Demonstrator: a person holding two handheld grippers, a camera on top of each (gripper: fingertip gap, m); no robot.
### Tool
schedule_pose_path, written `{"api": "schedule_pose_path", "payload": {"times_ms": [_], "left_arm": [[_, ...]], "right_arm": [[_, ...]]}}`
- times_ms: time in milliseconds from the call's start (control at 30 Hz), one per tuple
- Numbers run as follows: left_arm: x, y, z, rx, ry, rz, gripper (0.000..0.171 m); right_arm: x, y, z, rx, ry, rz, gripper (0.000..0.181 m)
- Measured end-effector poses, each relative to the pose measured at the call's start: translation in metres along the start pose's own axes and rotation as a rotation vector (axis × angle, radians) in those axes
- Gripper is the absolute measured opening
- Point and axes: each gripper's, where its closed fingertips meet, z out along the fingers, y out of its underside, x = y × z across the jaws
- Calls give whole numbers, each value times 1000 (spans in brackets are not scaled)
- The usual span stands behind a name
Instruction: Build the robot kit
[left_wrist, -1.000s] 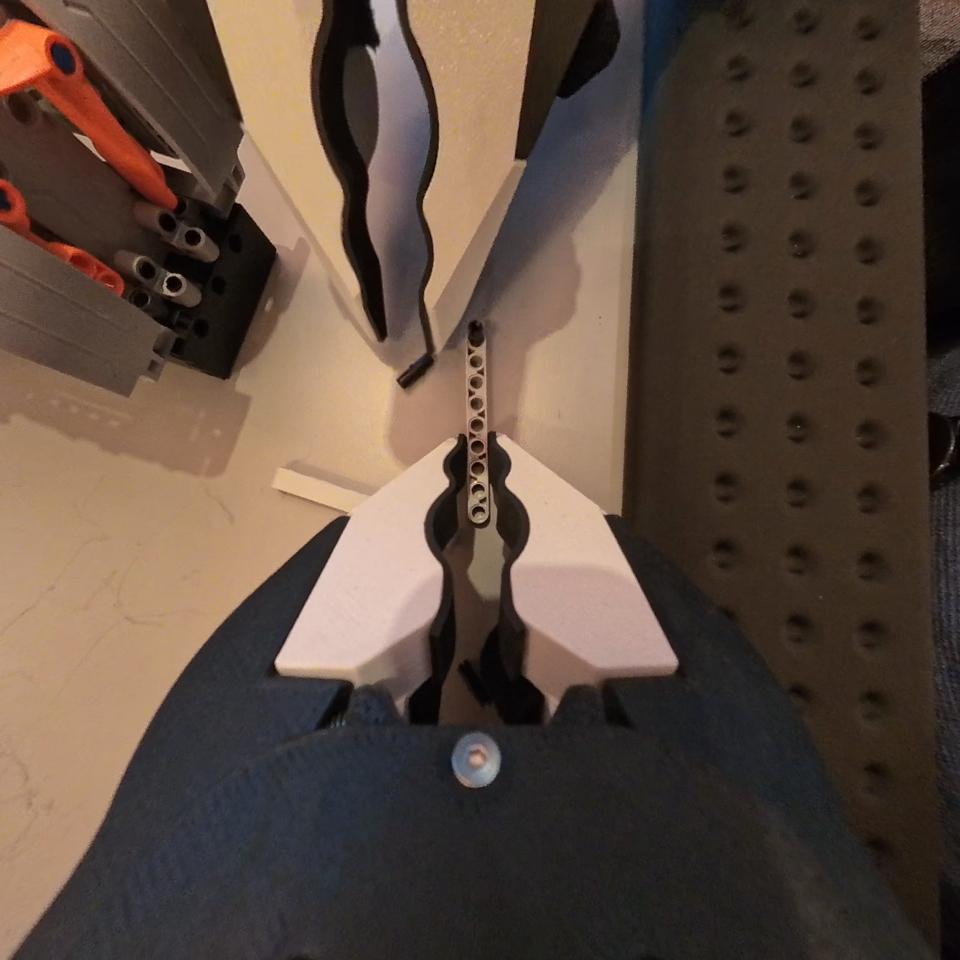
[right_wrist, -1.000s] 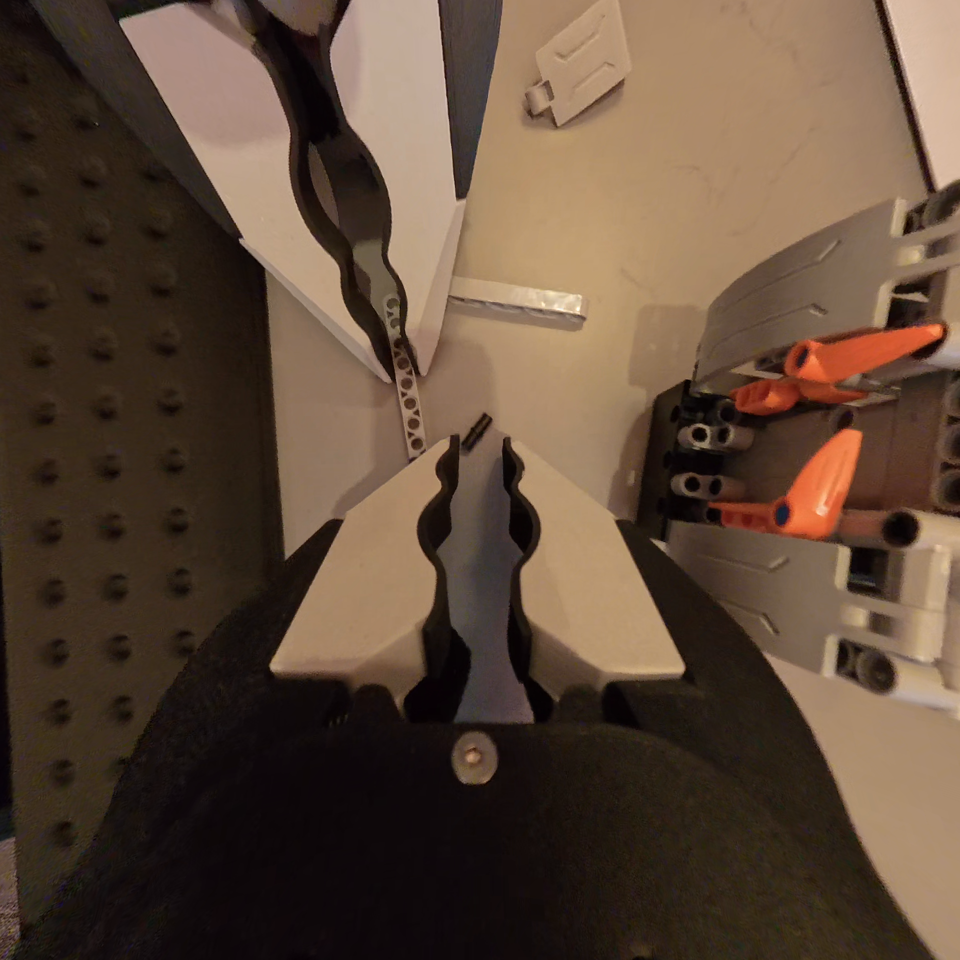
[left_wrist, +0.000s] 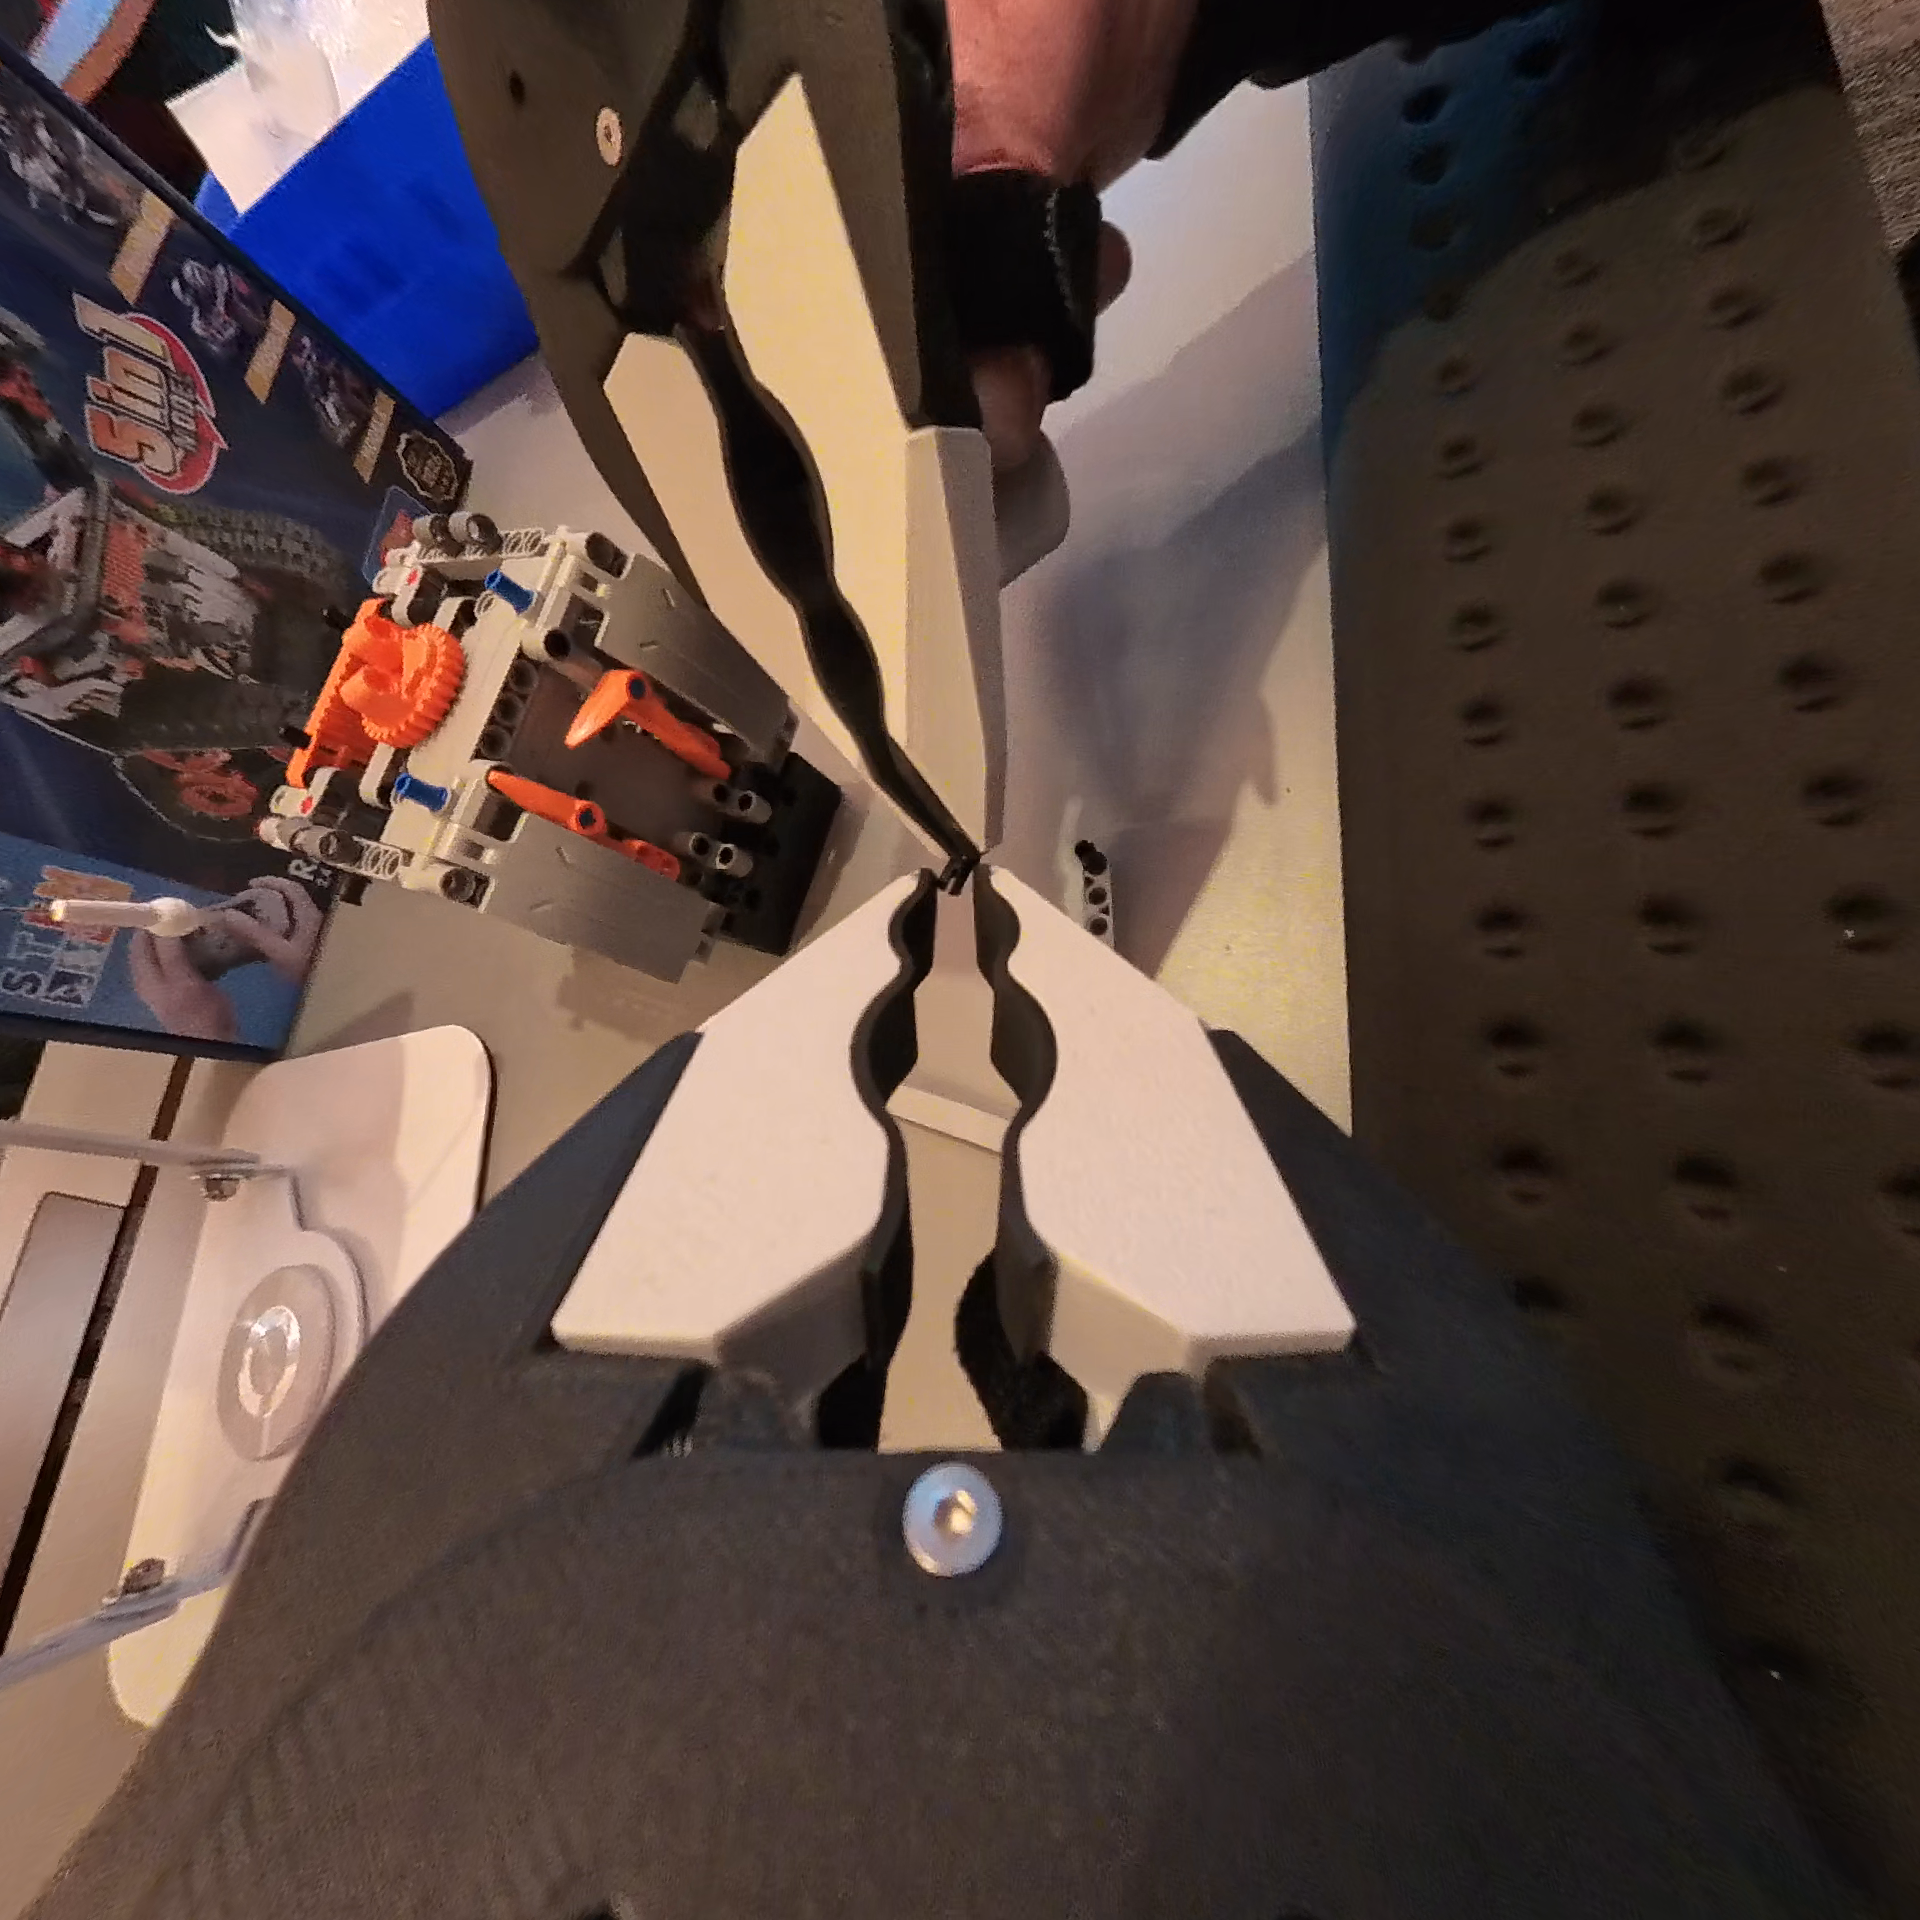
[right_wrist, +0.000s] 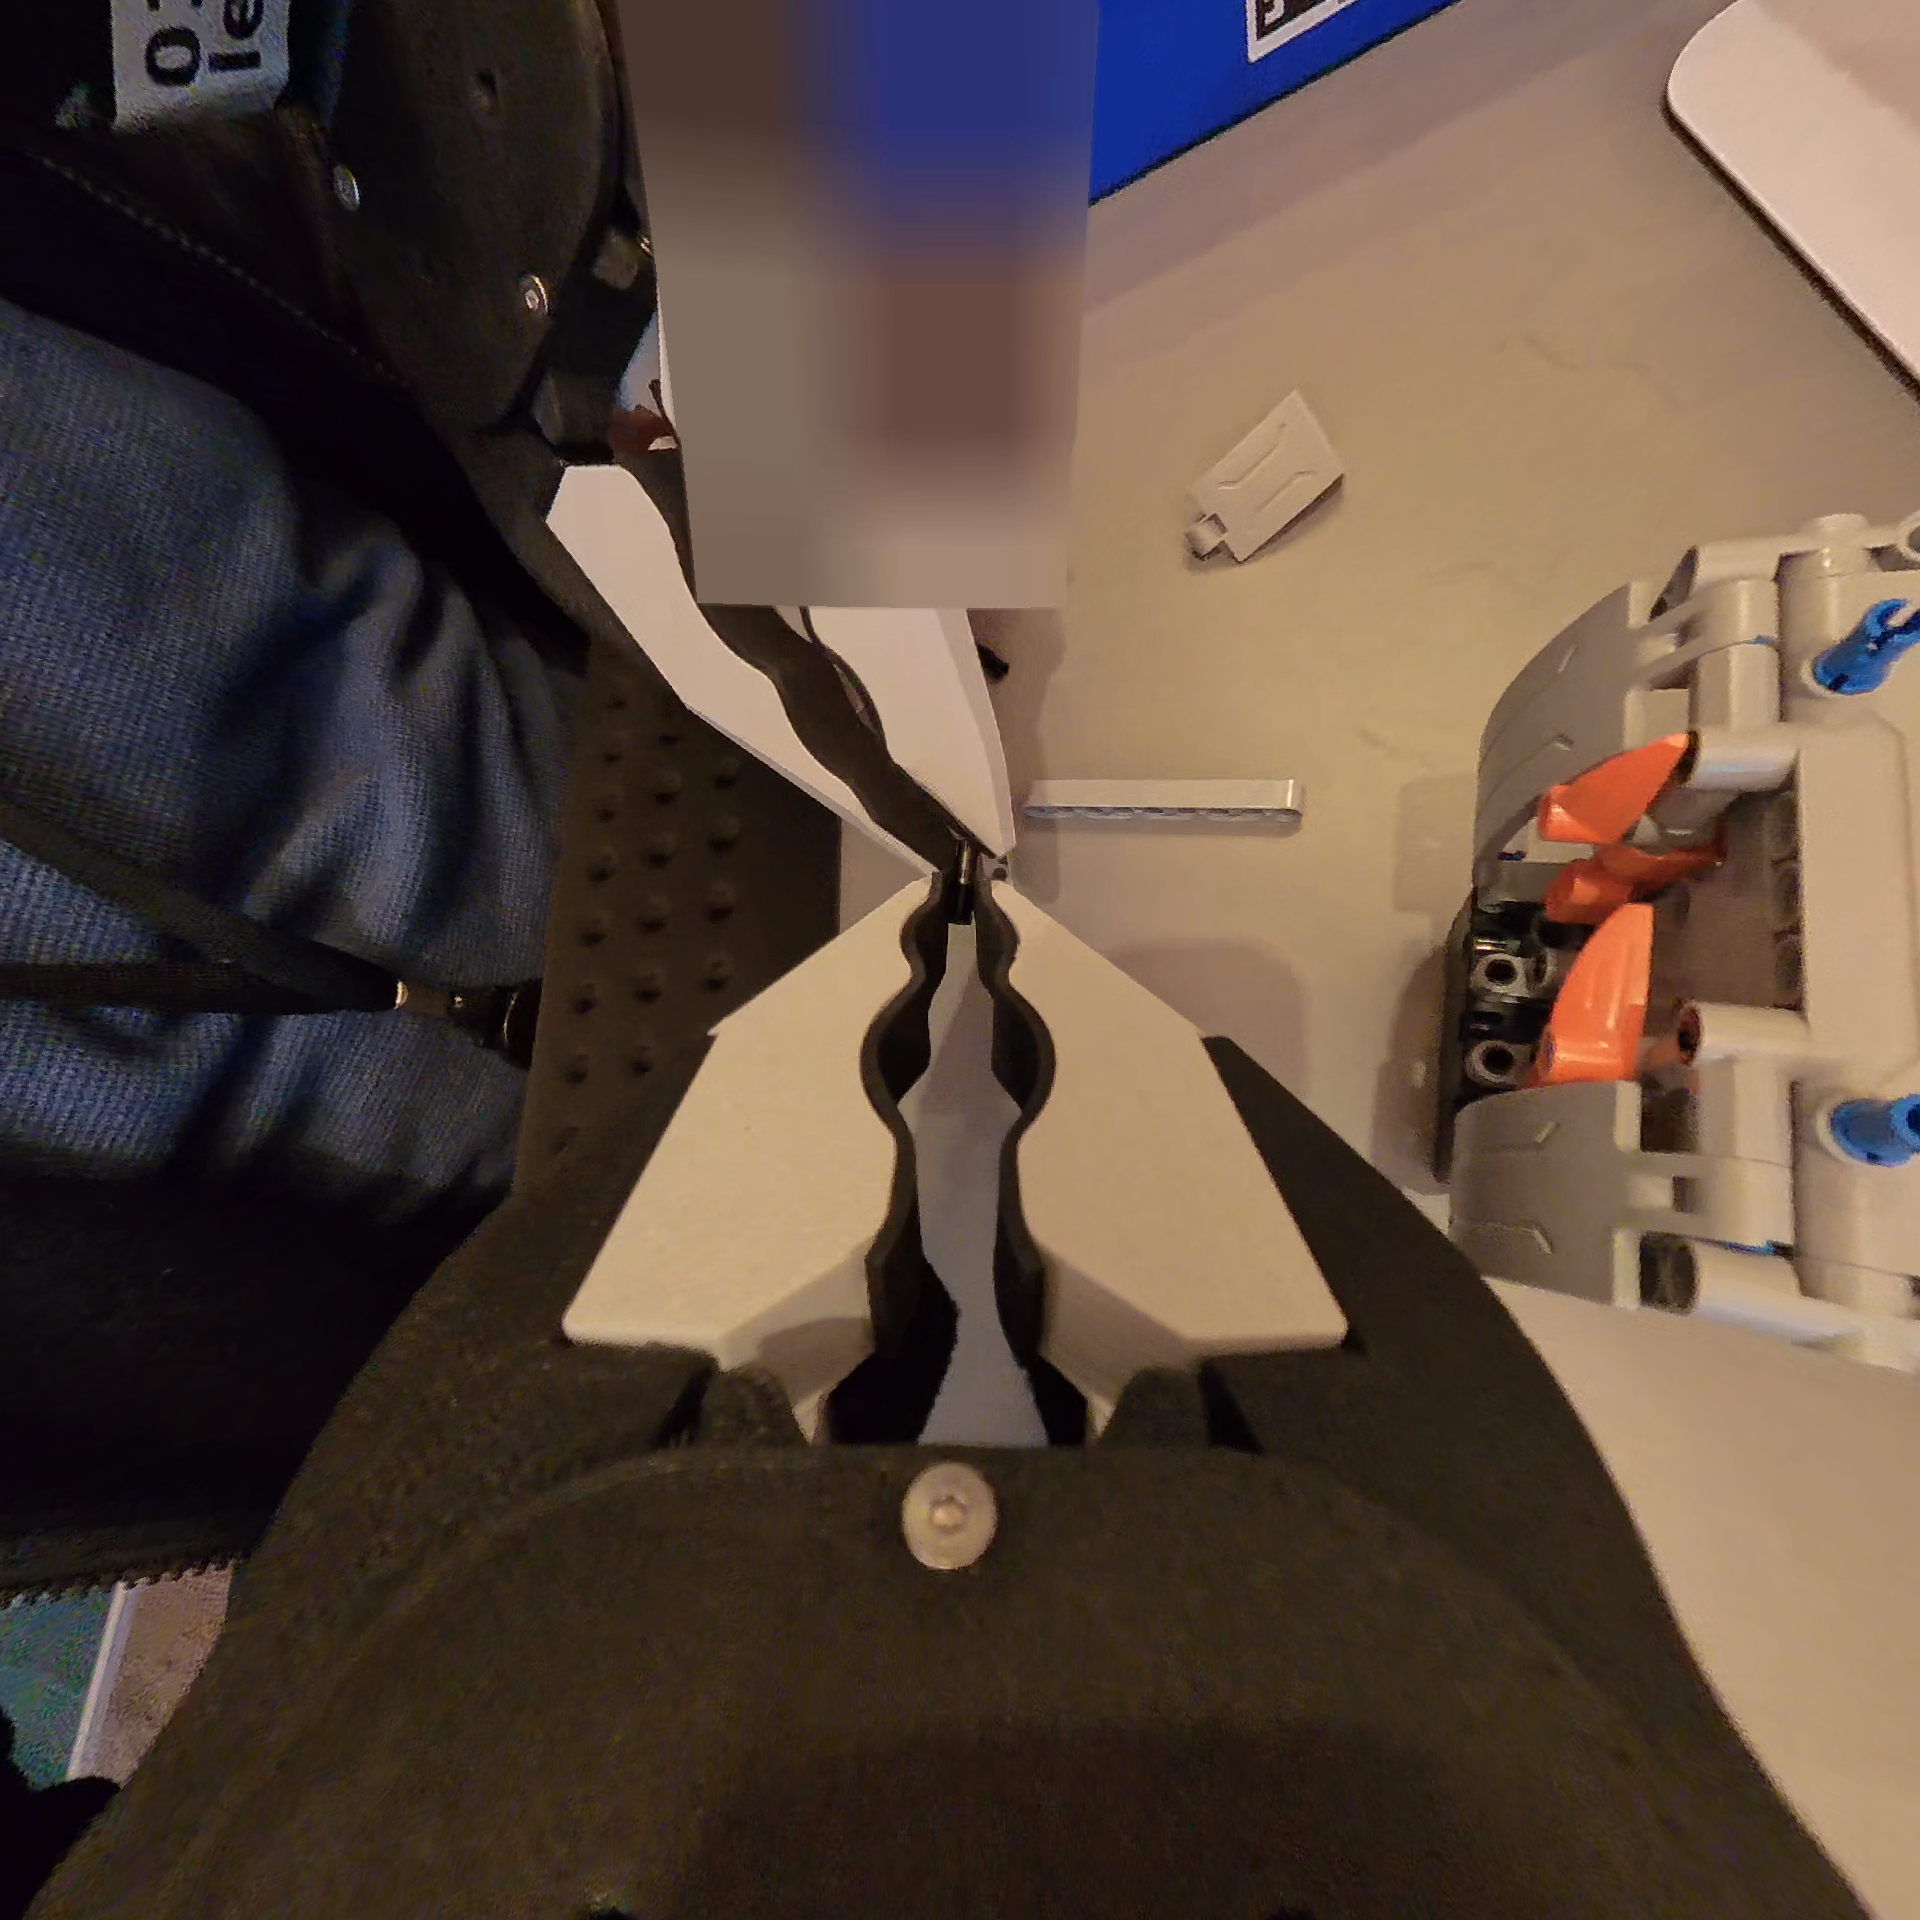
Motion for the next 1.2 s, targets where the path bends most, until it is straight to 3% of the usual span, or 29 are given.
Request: {"api": "schedule_pose_path", "payload": {"times_ms": [167,500,1200], "left_arm": [[-7,-5,-6,20,-55,10,3],[-33,-21,-27,165,-132,-148,2],[-46,-29,-38,279,-114,-292,1]], "right_arm": [[-1,-11,-6,83,-13,33,2],[-2,-47,-23,376,-5,101,3],[-4,-60,-31,496,45,44,6]]}}
